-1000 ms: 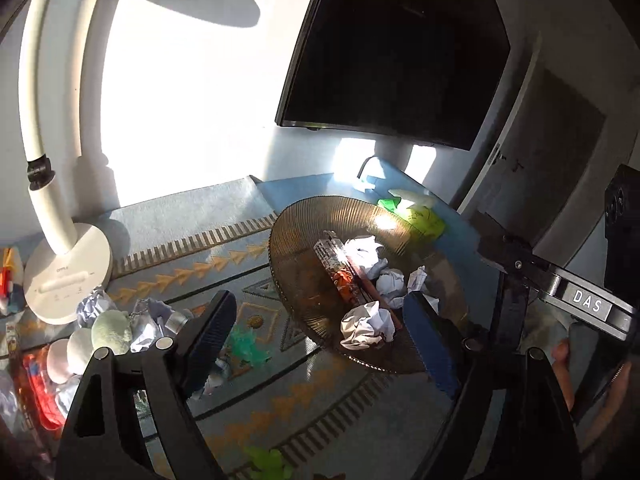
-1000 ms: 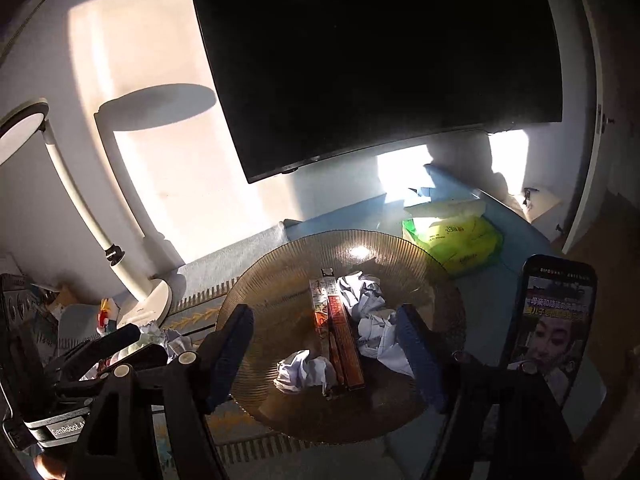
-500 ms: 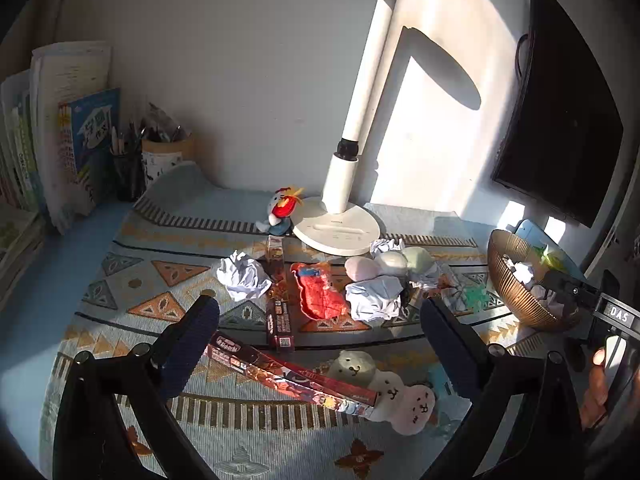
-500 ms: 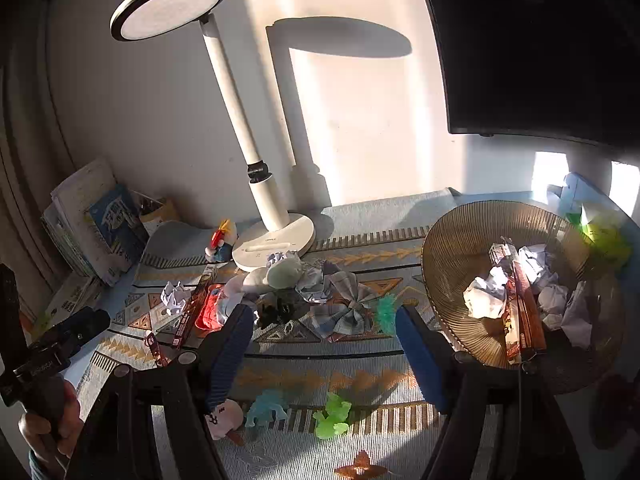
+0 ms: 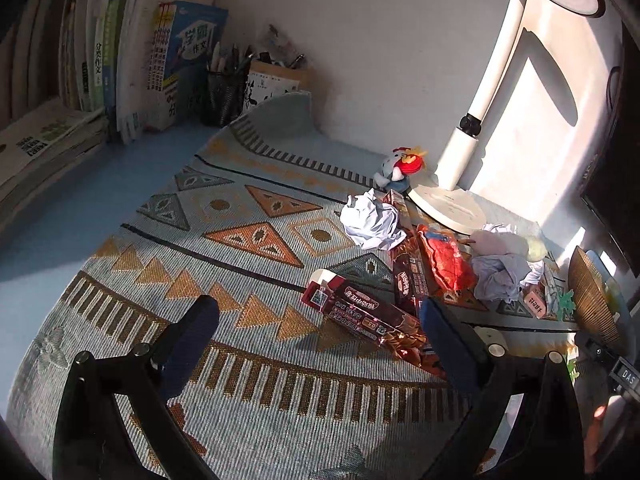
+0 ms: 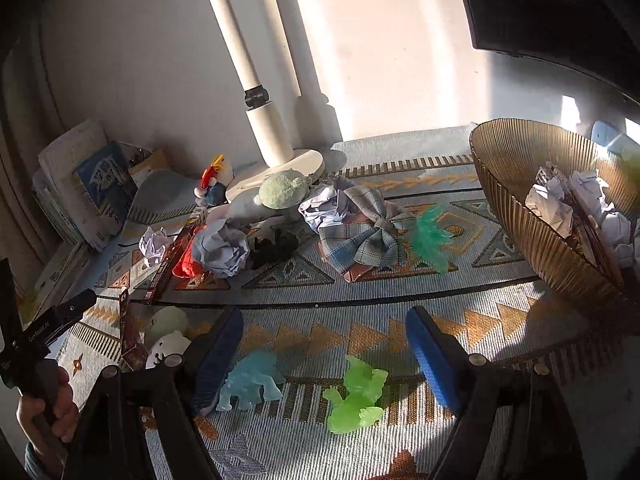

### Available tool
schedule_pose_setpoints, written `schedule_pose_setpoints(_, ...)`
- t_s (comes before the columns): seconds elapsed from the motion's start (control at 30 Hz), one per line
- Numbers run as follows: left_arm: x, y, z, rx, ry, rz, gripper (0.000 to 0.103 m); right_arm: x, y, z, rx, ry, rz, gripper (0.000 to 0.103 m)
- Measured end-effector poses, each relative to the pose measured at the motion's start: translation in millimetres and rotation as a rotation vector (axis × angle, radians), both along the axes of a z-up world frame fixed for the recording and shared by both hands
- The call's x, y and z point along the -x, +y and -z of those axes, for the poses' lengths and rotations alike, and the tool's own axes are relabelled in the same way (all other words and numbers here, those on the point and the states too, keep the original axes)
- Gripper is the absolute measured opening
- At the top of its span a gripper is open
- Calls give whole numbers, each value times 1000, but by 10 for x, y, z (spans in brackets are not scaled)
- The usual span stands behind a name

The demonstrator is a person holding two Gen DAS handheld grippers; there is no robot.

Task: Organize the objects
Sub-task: 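Move the right gripper back to the rug and grasp a crumpled white paper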

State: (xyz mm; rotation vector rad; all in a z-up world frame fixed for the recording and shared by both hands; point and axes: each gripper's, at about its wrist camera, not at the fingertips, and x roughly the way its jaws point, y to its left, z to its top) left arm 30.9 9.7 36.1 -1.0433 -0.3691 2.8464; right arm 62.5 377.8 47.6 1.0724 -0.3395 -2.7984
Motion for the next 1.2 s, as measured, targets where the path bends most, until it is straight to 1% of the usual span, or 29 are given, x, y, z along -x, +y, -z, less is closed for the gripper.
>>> schedule_pose_setpoints(0.07,25,17,12,10,-13,-4,101,32,64,21,29,-19,18,88)
schedule_pose_setpoints(0.17,22,33,19,9,-13,4,101,40,75,23,30,-26,30,88)
schedule_pose_setpoints(0.4,61,-3,56,-21,-37,10,101,35,-67,26,-69,-29,32,88)
schedule_pose_setpoints(0.53,84,0,78,-24,-54,7,101,33,-97,33,-93,-28,34,89)
schedule_pose_setpoints(0.63,133,14,100,-22,-90,16,101,31,-106,29,-97,-30,36,89)
schedule_pose_setpoints(0.73,233,34,51,-44,-144,76,101,64,-149,26,-93,-46,6,89)
schedule_pose_setpoints(0.8,336,55,-107,-17,-134,107,101,107,-260,-9,-110,-78,-36,89)
schedule_pose_setpoints(0.9,577,106,-337,27,-88,175,101,169,-454,-184,-97,-89,-102,89)
schedule_pose_setpoints(0.93,696,148,-366,48,-93,210,101,221,-521,-243,-93,-99,-112,89)
schedule_pose_setpoints(1.0,964,248,-334,84,-129,293,101,378,-635,-312,-80,-136,-121,89)
schedule_pose_setpoints(1.03,1087,269,-296,80,-141,300,101,466,-668,-318,-54,-154,-127,89)
schedule_pose_setpoints(1.1,1264,249,-206,28,-148,273,100,642,-706,-291,18,-190,-152,89)
schedule_pose_setpoints(1.13,1339,245,-149,6,-156,283,100,723,-726,-269,42,-207,-153,89)
schedule_pose_setpoints(1.2,1445,227,-33,-24,-176,284,99,853,-783,-241,65,-221,-152,89)
